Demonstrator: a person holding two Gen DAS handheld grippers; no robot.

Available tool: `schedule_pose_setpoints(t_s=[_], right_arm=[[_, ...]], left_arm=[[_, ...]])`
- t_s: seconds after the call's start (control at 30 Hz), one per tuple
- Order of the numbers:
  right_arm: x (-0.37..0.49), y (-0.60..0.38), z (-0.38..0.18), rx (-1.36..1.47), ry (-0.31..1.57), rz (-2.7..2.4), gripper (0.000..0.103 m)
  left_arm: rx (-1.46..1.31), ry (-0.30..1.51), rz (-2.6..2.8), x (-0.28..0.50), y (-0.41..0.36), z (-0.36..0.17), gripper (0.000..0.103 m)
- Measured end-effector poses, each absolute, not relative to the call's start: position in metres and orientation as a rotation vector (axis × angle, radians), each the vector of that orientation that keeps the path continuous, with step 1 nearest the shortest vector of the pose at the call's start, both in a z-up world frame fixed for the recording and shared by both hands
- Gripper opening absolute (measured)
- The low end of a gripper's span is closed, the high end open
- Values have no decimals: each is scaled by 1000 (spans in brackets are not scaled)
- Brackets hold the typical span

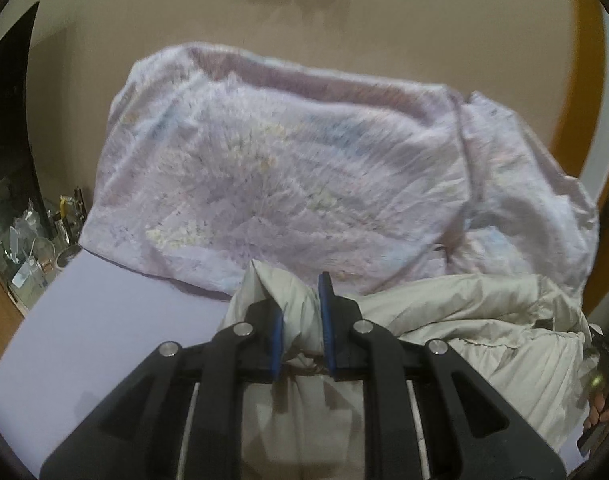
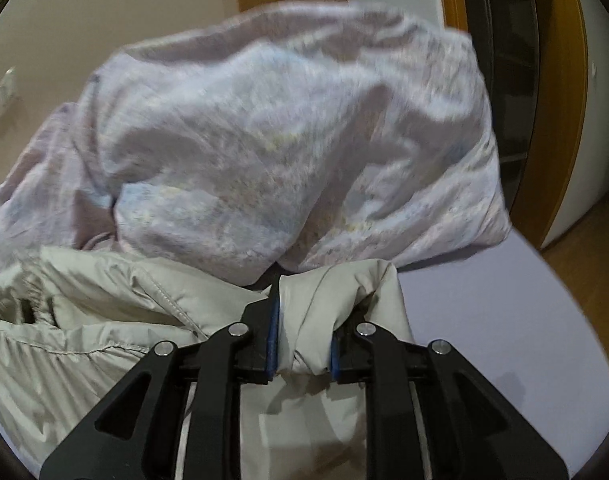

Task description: Fold large clothes

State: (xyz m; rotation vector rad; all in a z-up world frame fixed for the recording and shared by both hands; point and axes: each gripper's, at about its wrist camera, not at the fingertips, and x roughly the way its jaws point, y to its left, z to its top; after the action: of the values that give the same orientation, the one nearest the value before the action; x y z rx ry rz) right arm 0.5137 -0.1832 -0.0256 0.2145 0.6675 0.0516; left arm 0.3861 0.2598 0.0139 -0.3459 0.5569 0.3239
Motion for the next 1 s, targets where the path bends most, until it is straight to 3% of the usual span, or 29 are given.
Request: schedule_pose_setpoints(t_s=[0.03,0.17,0.27,0.3,0.33,0.4,0.57,0.8,1.0], right_arm=[[520,-182,-31,228,682,56,27],[540,-186,-48,297,745,67,35],[533,-194,-42,347,721,95,49],[528,-196,-37,351,703,103,56],[523,-197,-32,351,685,108,67],[506,-199,-17,329,609,95,80],[477,-173,-6,225,604,227,78],[463,-100,-43,-14,723,372,58],[492,-81,-71,-36,765,319,58]], left_arm=[[-352,571,336,394,261,7,20],[-390,604,365,414,267,-16,31],[-400,582,356,410,269,-17,61],[-395,566,357,406,268,-14,79],[-390,549,360,400,267,-10,84],[-376,535,333,389,262,-1,84],[-321,563,254,361,234,3,89],[-198,645,219,358,187,-26,89],[-79,659,325,385,177,-46,89]])
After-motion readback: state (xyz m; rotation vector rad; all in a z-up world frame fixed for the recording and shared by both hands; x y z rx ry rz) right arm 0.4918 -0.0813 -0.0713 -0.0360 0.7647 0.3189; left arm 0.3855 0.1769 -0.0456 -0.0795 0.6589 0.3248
